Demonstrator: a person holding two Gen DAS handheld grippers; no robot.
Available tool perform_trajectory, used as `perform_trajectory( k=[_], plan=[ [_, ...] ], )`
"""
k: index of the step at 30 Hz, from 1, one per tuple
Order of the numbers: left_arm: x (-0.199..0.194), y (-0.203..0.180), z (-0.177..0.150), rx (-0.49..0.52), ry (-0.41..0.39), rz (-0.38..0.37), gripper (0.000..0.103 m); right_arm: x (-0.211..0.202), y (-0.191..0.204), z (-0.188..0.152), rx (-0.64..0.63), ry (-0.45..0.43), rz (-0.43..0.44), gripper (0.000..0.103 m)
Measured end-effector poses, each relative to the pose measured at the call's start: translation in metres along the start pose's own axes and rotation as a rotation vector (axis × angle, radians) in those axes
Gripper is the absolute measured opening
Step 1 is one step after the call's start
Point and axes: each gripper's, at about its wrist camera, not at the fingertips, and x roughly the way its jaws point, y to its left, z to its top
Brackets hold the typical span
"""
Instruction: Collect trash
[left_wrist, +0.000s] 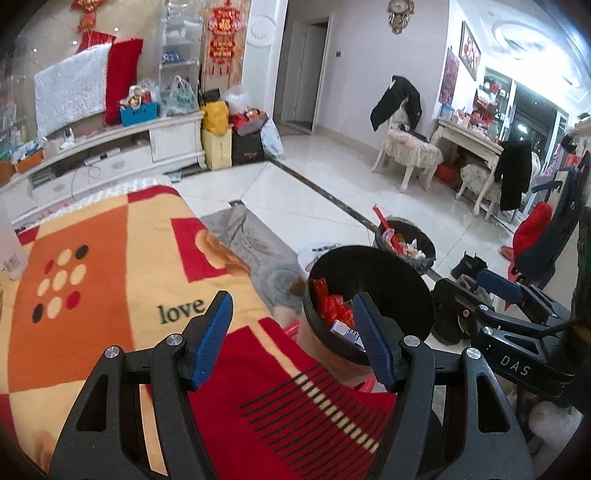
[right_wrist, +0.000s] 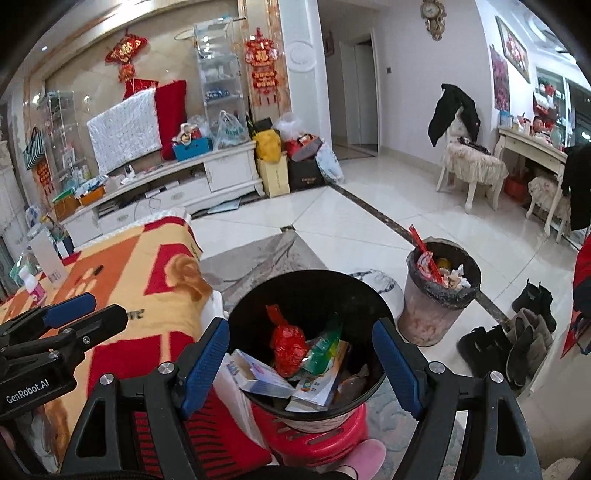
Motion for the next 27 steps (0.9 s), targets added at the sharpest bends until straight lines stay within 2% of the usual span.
perform_trajectory(
  k=[10, 27],
  plan=[
    [-0.027, 0.012, -0.006, -0.015, -0.042, 0.003, 0.066, -0.038, 0.013, 0.006, 0.021, -0.096, -0.017, 0.086],
    [-0.04, 0.006, -0.011, 0.028, -0.087, 0.007, 0.066, -0.05, 0.03, 0.006, 0.0, -0.113, -0.025, 0.086]
  ],
)
